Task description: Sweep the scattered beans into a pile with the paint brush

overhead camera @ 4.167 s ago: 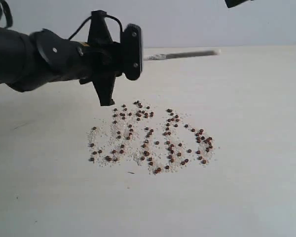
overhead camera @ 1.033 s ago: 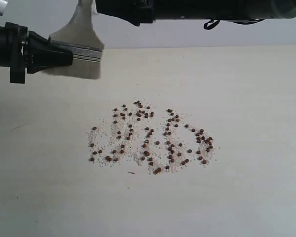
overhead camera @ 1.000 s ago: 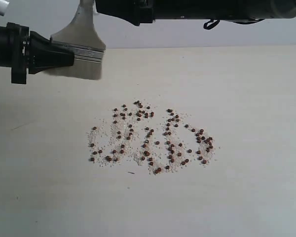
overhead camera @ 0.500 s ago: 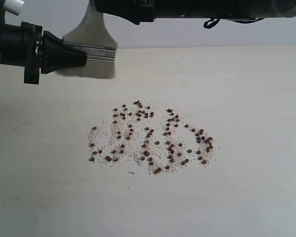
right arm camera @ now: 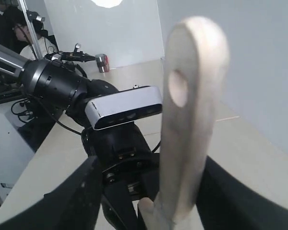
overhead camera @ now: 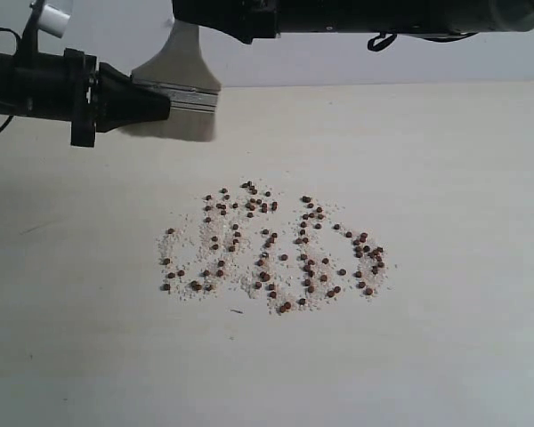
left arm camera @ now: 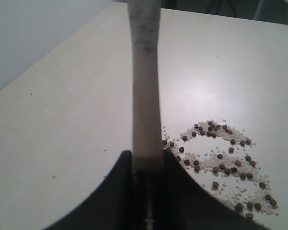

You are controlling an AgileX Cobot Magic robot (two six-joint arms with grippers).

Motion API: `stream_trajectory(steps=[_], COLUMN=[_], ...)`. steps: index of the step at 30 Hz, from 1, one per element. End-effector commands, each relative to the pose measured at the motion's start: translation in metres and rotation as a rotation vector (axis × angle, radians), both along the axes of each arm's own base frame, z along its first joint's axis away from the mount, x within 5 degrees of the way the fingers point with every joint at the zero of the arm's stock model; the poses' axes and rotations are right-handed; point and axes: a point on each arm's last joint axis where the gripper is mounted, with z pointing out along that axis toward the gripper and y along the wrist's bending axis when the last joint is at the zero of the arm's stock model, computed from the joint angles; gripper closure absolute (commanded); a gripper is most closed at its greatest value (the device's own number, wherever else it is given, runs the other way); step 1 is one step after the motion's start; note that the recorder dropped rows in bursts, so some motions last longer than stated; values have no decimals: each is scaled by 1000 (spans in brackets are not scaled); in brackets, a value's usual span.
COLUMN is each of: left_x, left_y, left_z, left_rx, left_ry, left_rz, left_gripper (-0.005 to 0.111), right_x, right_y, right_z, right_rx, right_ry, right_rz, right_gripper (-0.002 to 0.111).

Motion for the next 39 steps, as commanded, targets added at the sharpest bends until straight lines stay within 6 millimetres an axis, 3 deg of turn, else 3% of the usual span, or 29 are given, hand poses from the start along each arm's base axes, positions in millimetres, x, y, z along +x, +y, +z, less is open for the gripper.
stream_trajectory(steps=[1, 10, 18, 35, 39], left_x=[5, 5, 1, 2, 2], left_y=[-3, -5, -26, -26, -26], left_z=[1, -3, 0, 1, 1], left_rx=[-44, -39, -46, -54, -54], left_ry=[3, 14, 3, 3, 3], left_rz=[14, 3, -46, -38, -38], left_gripper=[107, 107, 107, 107, 107], right_x=[0, 0, 0, 0, 0], right_y=[0, 0, 0, 0, 0], right_z=[4, 4, 4, 4, 4], right_rx=[12, 12, 12, 14, 14], right_ry=[-6, -6, 1, 28, 19], right_rz=[6, 6, 6, 6, 6], right_gripper=[55, 55, 55, 55, 65])
